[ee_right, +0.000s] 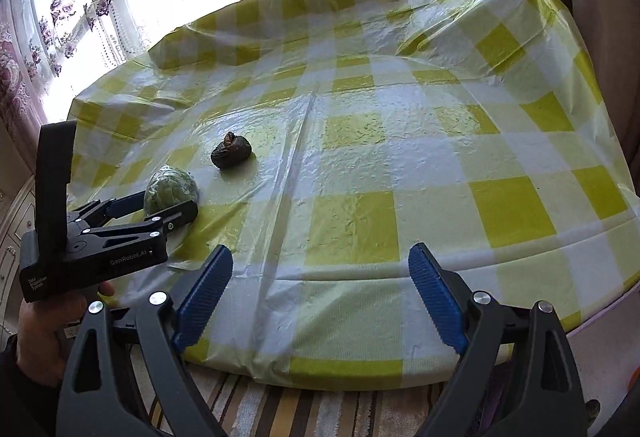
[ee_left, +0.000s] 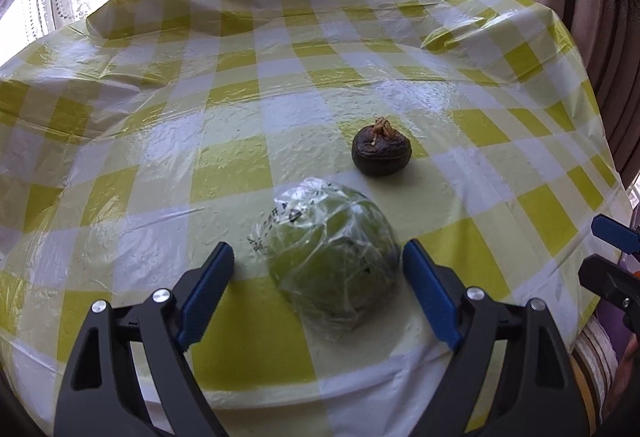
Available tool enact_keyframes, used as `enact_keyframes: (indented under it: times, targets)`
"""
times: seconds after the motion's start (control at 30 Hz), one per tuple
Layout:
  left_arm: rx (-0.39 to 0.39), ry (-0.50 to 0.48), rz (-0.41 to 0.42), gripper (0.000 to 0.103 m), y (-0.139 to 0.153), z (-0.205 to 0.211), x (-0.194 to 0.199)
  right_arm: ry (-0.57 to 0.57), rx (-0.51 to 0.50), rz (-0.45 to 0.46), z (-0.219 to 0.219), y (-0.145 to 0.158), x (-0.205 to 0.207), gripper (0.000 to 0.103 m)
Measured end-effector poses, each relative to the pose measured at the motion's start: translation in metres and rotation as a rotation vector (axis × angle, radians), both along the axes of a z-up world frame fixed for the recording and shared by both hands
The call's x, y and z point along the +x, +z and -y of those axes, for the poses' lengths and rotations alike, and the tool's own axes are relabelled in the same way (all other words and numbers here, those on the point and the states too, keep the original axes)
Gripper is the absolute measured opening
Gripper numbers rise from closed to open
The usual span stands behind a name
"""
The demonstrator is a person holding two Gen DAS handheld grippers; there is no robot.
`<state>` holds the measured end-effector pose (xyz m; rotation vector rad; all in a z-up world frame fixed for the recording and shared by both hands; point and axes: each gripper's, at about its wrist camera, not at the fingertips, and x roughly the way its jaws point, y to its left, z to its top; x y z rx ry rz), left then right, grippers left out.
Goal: Organize fruits
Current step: 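Grasp wrapped green fruit with left tool while right tool grasps dark bulb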
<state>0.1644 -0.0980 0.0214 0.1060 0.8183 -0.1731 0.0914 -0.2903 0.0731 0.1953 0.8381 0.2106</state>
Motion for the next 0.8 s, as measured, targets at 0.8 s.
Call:
enact_keyframes:
  times: [0.8]
  targets:
    - [-0.176,0.280,0.108,0.066,0.009,-0.073,-0.015,0.082,-0.094,-0.026,-0.099,0.001,0.091,0.086]
